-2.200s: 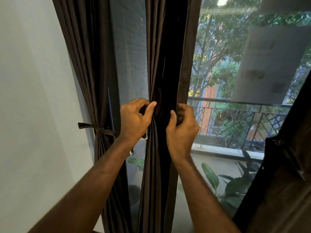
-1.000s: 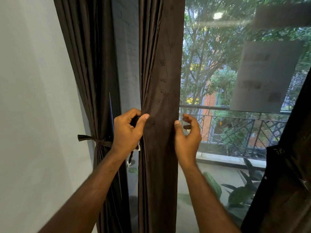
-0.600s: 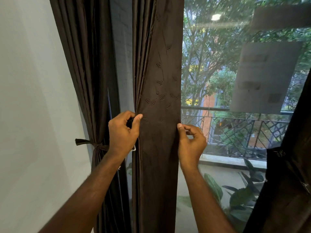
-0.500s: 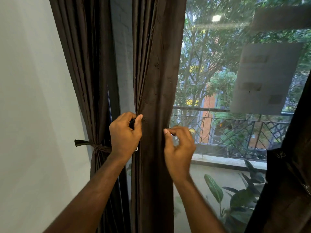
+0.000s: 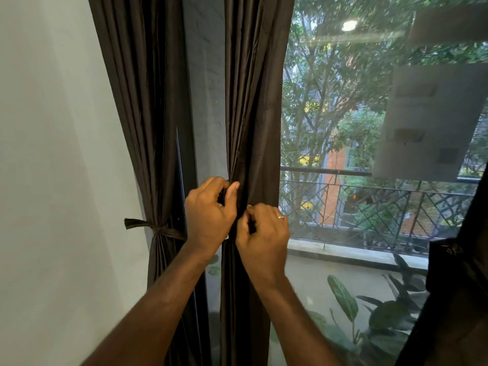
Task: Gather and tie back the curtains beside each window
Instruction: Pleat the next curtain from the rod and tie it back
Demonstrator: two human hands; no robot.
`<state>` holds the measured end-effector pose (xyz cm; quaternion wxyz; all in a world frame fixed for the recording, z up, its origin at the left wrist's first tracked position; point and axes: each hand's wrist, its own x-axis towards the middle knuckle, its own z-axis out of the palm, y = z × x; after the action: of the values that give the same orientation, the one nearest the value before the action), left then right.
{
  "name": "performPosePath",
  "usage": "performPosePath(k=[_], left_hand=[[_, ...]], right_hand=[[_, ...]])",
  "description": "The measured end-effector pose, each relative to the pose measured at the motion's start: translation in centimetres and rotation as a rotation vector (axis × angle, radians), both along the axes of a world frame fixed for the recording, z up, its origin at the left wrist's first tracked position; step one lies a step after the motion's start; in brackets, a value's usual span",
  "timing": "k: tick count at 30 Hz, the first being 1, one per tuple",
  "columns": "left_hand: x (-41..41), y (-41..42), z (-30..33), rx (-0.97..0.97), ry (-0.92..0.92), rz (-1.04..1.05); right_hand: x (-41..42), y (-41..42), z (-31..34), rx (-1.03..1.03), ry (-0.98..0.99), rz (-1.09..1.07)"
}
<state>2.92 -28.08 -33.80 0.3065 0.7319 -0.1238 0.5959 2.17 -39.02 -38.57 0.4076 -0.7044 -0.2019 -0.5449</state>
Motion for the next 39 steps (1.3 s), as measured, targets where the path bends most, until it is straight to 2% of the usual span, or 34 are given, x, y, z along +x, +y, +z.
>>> performPosePath(k=[10, 19, 22, 23, 25, 27, 28, 30, 32, 34, 39], left_hand=[[0.2, -0.5, 0.0, -0.104, 0.08, -0.226], [-0.1, 0.1, 1.1, -0.043, 0.136, -0.343], [0.1, 0.9, 1.1, 0.014, 0.133, -0.313], [0.2, 1.1, 1.1, 0.022, 0.131, -0.308], [0.4, 1.7, 0.9, 0.018, 0.143, -0.314], [0.2, 2.2, 0.6, -0.009, 0.158, -0.346], [0.1, 2.3, 0.6, -0.026, 0.156, -0.365], [-0.1, 2.3, 0.5, -0.041, 0.143, -0.38], [-0.1, 2.1, 0.5, -0.041, 0.14, -0.38], [0.0, 1.9, 0.4, -0.051, 0.13, -0.363], [0.6, 2.1, 0.2, -0.083, 0.067, -0.208]], right_hand=[[0.6, 0.8, 0.7, -0.125, -0.054, 0.031], [1.1, 0.5, 0.7, -0.218, -0.03, 0.033], [1.2, -0.5, 0.6, -0.235, -0.011, 0.149], [1.2, -1.2, 0.5, -0.196, 0.006, 0.216], [1.5, -2.6, 0.5, 0.007, 0.041, 0.291], [2.2, -4.1, 0.4, 0.28, 0.119, 0.226], [2.8, -4.7, 0.5, 0.383, 0.195, 0.2], [4.2, -5.3, 1.0, 0.503, 0.39, 0.302], [5.3, -5.3, 1.4, 0.532, 0.51, 0.446], [5.6, -5.0, 1.5, 0.497, 0.515, 0.428], [4.2, -5.0, 1.2, 0.545, 0.324, 0.253]])
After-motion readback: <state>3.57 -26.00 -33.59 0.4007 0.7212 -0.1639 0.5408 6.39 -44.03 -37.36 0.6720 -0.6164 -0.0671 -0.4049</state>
